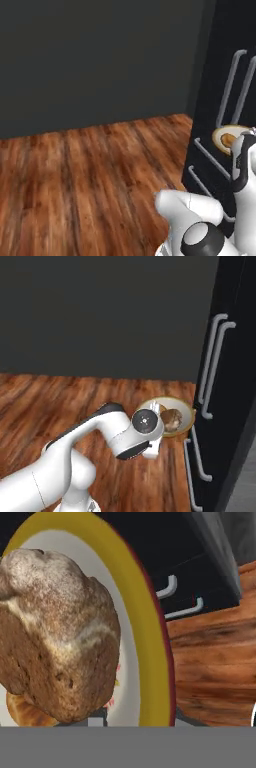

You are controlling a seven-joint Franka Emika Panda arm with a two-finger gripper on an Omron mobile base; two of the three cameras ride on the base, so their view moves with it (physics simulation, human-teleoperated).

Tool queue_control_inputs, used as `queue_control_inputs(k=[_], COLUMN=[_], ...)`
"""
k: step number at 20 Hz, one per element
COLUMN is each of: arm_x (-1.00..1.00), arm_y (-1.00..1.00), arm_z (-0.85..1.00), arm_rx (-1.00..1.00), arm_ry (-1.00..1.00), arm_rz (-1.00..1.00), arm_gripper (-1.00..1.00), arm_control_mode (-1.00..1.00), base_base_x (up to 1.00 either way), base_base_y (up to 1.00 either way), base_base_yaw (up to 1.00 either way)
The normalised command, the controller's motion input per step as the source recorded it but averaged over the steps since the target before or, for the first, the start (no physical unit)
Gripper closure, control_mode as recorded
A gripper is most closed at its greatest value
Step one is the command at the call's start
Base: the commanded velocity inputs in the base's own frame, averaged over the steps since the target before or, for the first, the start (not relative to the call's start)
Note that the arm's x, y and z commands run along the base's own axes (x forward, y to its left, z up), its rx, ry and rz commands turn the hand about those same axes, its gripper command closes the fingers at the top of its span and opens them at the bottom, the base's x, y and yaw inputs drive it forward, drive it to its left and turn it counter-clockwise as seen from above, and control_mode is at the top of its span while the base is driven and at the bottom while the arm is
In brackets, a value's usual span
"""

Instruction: Pick up the heated bread from the toaster oven and place it in the bowl. Then move the bread bowl to the dining counter.

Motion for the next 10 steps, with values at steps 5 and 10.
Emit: queue_control_inputs(k=[5,10], arm_x=[0.00,0.00], arm_y=[0.00,0.00], arm_z=[0.00,0.00], arm_rx=[0.00,0.00], arm_ry=[0.00,0.00], arm_rz=[0.00,0.00], arm_gripper=[1.00,1.00], arm_control_mode=[1.00,1.00], base_base_x=[-0.10,0.00], base_base_y=[0.42,0.38], base_base_yaw=[0.95,0.96])
